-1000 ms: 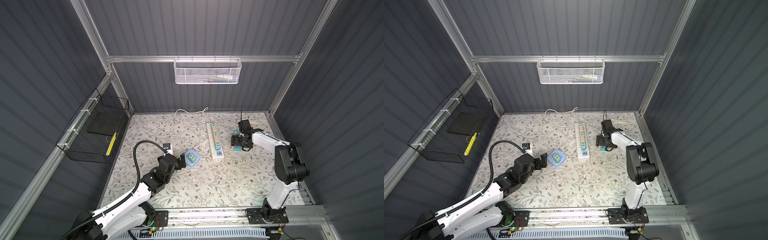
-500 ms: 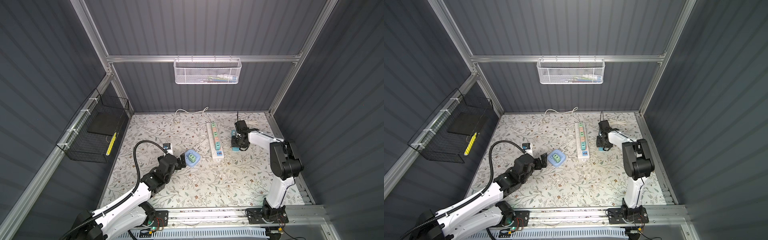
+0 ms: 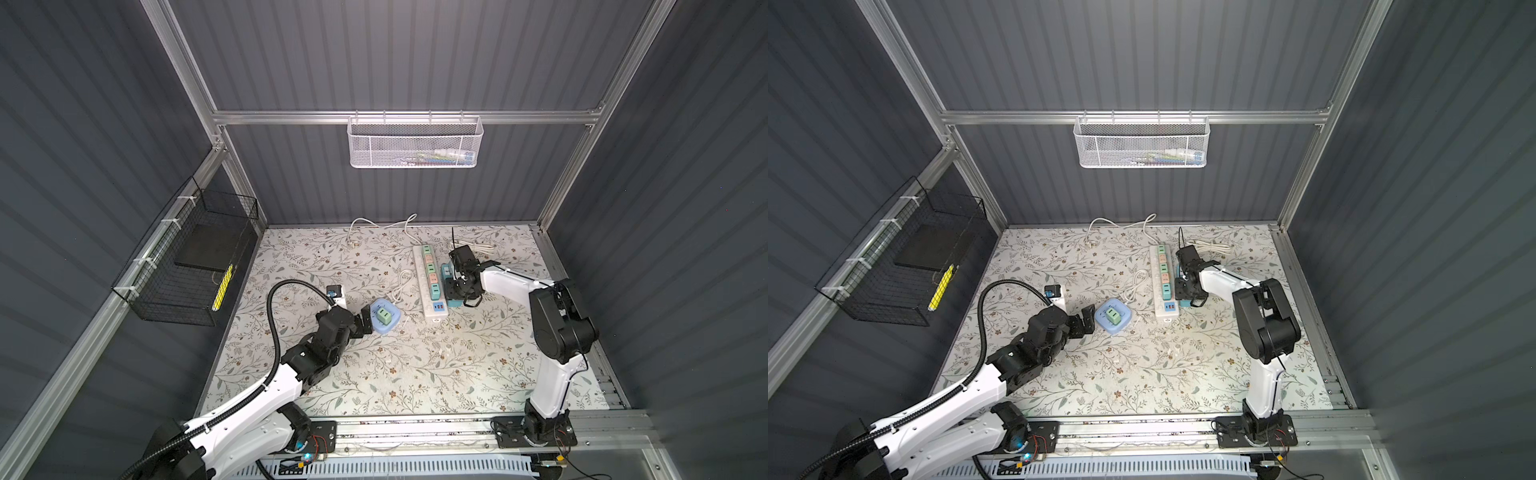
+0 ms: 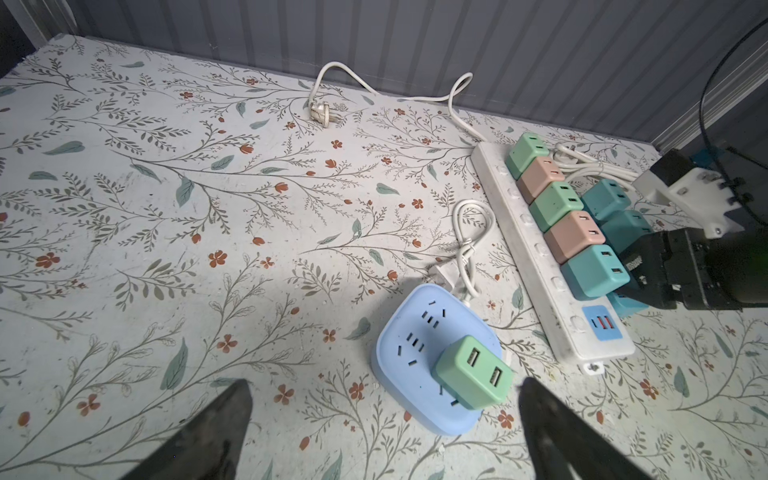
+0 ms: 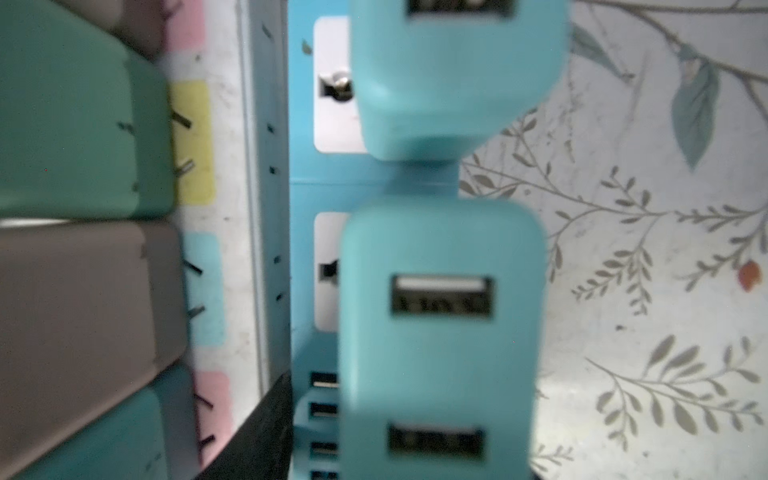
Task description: Insert the plug
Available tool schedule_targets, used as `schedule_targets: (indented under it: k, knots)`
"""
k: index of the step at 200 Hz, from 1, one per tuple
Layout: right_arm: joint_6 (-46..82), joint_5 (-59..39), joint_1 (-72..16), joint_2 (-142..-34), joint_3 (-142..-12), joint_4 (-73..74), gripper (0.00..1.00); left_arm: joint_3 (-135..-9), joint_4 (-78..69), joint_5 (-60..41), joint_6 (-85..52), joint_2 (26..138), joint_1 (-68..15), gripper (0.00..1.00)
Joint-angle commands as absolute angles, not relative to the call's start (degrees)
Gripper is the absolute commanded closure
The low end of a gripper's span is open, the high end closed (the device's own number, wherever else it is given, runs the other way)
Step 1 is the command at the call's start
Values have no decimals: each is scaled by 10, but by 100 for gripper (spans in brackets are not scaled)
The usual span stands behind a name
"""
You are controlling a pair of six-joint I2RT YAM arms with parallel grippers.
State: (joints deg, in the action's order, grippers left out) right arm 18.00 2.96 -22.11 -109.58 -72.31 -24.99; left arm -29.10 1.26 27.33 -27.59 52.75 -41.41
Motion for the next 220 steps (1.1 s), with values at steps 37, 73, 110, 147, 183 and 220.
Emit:
schedule_targets:
  k: [37, 73, 110, 147, 183, 220]
  knots:
    - [172, 31, -219, -1013, -720, -286, 21, -351, 61, 269, -271, 507, -410, 0]
    - [165, 32, -219, -945, -724, -304, 11, -404, 87, 239, -229, 494, -410, 0]
    - [147, 18, -219, -855, -721, -290, 1, -479, 154, 259, -203, 507, -410, 0]
    - [140, 10, -219, -760, -701, -247, 1, -557, 211, 243, -160, 546, -410, 0]
    - [147, 58, -221, -711, -603, -124, 1, -544, 178, 261, -100, 562, -410, 0]
    - [102, 73, -214, -694, -500, 11, 1, -418, 0, 348, -11, 560, -410, 0]
